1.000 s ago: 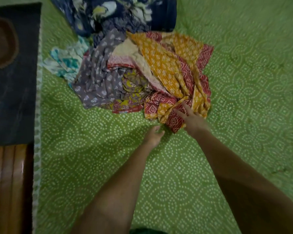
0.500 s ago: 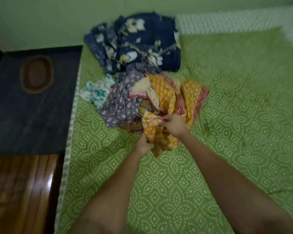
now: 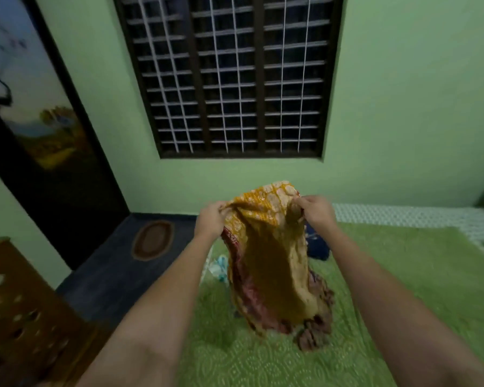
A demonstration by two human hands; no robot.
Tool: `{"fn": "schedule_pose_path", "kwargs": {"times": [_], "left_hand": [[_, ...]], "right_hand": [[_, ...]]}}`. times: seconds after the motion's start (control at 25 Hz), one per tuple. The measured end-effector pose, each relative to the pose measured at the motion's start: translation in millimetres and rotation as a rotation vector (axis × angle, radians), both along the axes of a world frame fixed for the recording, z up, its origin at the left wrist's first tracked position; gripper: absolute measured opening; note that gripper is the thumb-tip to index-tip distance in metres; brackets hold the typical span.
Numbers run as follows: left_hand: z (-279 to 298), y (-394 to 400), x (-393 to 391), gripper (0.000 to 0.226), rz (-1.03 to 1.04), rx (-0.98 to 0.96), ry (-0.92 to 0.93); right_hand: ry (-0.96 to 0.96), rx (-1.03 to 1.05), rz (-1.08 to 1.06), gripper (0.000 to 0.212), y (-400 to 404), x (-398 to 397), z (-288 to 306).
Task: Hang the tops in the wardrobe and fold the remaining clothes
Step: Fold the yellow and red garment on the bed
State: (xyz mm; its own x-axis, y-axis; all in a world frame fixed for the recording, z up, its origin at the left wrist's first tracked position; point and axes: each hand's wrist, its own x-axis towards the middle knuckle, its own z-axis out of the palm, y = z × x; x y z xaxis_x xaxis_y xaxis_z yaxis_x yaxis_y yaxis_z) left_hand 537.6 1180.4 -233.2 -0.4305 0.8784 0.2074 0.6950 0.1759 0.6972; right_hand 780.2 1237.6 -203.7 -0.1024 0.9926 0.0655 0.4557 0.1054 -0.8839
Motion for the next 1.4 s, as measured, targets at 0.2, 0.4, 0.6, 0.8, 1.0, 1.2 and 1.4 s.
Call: {"fn": "schedule_pose_path", "kwargs": {"times": [0.2, 0.4, 0.6, 0.8, 1.0, 1.2, 1.4], "left_hand": [[90, -27, -15, 0.034, 0.252, 0.135, 0.134], [75, -27, -39, 0.028, 0.402, 0.037, -0.56], [76, -46, -25, 0.031, 0.186, -0.019, -0.226], [94, -54, 18, 0.031, -0.411, 0.044, -0.445], [112, -63, 21, 0.043, -0.597, -0.01, -0.482], [118, -71, 10, 0.042, -0.775, -0.026, -0.563], [112, -64, -18, 0.04, -0.674, 0.045, -0.215]], "right_hand": [[-0.004, 0.185, -0.006, 0.038, -39, -14, 64], [0.185, 0.122, 0.145, 0.037, -86, -32, 71], [0.0, -0.566, 0.624, 0.017, -109, -28, 54], [-0.219, -0.713, 0.604, 0.024, -108, -43, 58], [-0.246, -0.198, 0.369, 0.03, -109, -65, 64], [-0.182, -0.062, 0.568, 0.023, -111, -86, 41], [-0.234, 0.024, 0.427, 0.025, -106, -93, 32]]}}
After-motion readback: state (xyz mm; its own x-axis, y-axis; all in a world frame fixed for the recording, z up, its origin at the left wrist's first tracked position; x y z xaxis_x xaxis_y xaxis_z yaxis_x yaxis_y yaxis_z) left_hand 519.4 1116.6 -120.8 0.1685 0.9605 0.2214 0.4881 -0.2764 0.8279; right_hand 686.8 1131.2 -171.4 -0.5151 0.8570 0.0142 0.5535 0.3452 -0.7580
